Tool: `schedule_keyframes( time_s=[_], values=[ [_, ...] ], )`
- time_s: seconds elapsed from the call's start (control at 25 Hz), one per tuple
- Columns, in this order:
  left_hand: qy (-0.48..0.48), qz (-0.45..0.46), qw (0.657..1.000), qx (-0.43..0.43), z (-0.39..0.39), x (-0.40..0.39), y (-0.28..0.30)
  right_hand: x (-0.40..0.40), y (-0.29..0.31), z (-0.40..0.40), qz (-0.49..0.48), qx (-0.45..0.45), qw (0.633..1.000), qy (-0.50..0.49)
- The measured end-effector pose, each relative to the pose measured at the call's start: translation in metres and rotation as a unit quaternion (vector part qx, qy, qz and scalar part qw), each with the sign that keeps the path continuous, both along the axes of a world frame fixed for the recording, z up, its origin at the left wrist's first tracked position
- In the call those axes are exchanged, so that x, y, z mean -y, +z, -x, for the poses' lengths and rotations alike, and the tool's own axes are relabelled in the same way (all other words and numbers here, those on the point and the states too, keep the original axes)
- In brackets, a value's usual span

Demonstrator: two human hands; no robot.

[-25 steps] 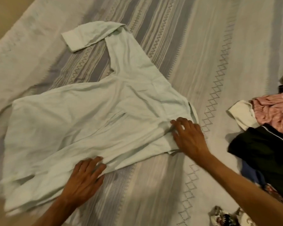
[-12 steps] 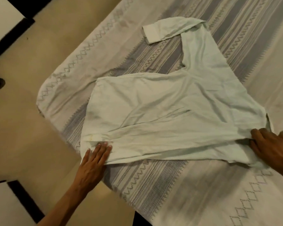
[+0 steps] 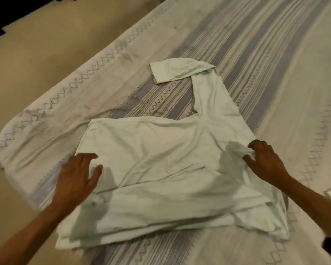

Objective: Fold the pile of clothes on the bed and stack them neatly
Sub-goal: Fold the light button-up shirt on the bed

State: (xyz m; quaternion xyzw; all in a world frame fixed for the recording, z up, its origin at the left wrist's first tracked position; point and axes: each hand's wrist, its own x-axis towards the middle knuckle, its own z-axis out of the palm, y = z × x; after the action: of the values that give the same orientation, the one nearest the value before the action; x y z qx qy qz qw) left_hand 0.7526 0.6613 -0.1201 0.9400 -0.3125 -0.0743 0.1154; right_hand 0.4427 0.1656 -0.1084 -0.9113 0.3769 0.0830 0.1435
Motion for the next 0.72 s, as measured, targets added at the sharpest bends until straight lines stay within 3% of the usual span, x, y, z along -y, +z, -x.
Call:
schedule_keyframes(
  time_s=[0.2, 0.32, 0.4, 0.48, 0.56, 0.64, 0.72],
  values=[
    [-0.041, -0.016, 0.998, -0.037, -0.128, 0.085, -0.034, 0.075, -0.031, -0.104, -0.045, -0.004, 0.992, -0.115],
    [-0.049, -0.033, 0.995, -0.081, -0.174, 0.111, -0.048, 0.112, -0.051, -0.139, -0.053, -0.012, 0.973, -0.225],
    [-0.048, -0.049, 0.994, -0.091, -0.191, 0.116, -0.054, 0.122, -0.054, -0.153, -0.082, 0.029, 0.962, -0.258],
    [-0.096, -0.094, 0.985, -0.109, -0.207, 0.119, -0.051, 0.133, -0.051, -0.164, -0.174, 0.08, 0.95, -0.247],
    [-0.137, -0.132, 0.97, -0.151, -0.215, 0.119, -0.042, 0.14, -0.038, -0.169, -0.238, 0.056, 0.952, -0.184],
    [-0.1, -0.111, 0.972, -0.179, -0.217, 0.117, -0.032, 0.149, -0.034, -0.17, -0.208, 0.084, 0.959, -0.175],
    [-0.031, -0.063, 0.978, -0.197, -0.214, 0.113, -0.023, 0.157, -0.032, -0.165, -0.184, 0.127, 0.946, -0.233]
  ],
)
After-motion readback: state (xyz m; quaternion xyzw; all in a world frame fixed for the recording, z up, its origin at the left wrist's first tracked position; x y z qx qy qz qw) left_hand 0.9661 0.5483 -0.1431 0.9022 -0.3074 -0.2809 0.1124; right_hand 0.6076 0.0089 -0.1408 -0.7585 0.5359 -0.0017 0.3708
